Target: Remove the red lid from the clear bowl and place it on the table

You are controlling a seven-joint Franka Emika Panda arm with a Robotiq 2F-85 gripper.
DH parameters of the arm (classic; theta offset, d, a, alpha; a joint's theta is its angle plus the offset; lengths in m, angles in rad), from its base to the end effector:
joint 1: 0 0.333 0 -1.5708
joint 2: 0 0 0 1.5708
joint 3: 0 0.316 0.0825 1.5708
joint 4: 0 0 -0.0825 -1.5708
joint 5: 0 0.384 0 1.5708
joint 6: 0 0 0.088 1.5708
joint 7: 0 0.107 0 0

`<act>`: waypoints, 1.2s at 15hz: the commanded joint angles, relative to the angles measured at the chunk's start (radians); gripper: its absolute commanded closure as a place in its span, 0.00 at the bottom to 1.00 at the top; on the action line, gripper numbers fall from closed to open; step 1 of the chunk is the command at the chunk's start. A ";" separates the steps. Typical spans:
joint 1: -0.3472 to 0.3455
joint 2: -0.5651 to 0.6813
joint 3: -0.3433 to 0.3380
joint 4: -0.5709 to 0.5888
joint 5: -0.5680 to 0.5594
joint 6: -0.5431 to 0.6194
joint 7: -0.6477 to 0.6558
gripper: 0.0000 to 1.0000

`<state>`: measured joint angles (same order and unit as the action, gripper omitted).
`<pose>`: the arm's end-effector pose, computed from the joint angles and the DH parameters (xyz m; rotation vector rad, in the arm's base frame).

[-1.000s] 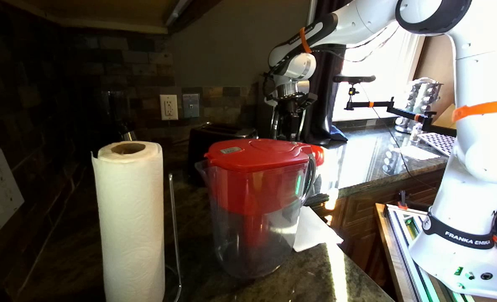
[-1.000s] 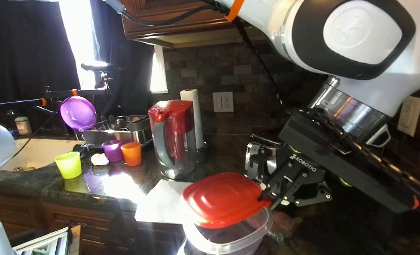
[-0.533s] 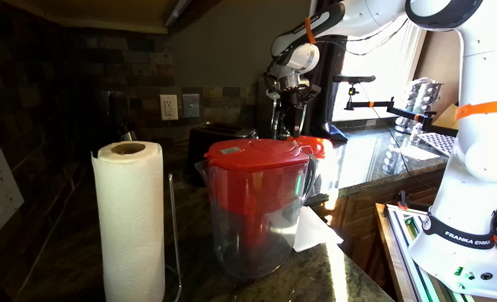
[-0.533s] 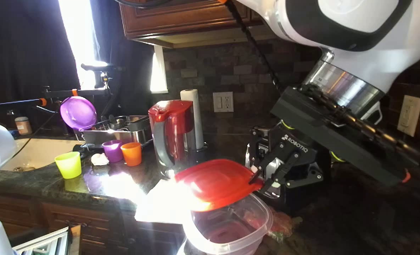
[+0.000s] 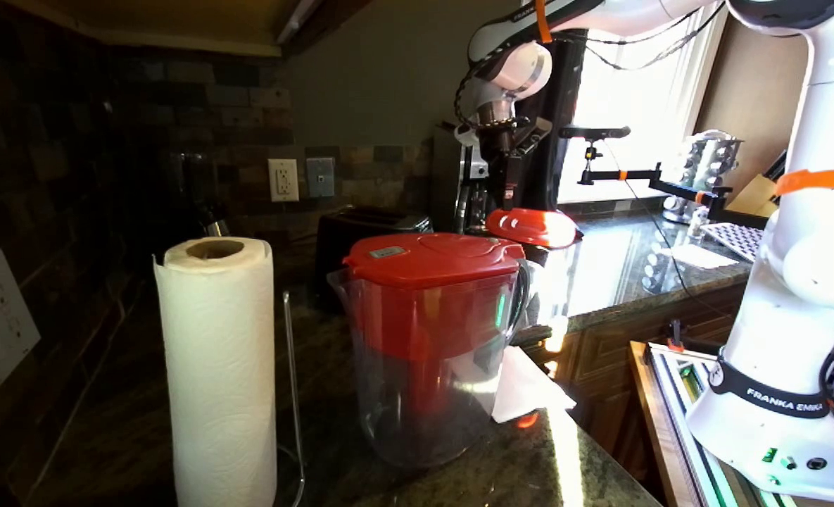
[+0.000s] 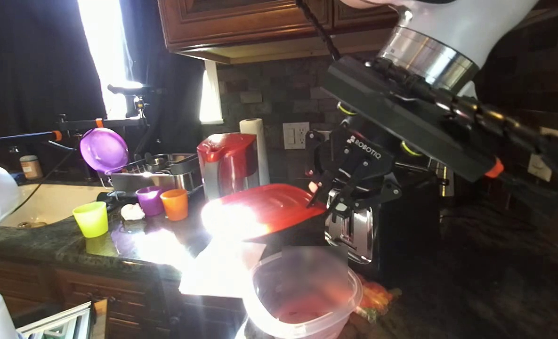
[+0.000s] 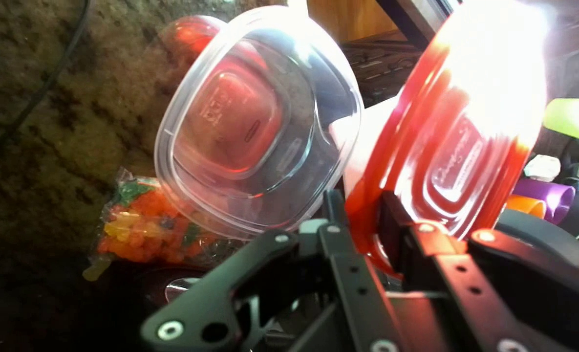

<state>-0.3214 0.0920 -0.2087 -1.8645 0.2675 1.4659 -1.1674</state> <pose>0.4710 -0.2377 0.4405 -2.4929 -0.7642 0.1792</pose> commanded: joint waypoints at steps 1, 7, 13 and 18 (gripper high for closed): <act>0.018 -0.100 -0.014 -0.068 0.011 0.012 0.076 0.94; 0.039 -0.179 -0.019 -0.122 0.058 0.018 0.229 0.94; 0.083 -0.261 -0.004 -0.291 0.138 0.263 0.449 0.94; 0.135 -0.311 0.020 -0.422 0.123 0.474 0.567 0.94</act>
<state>-0.2161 -0.1505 -0.1978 -2.1795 0.3883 1.8427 -0.6735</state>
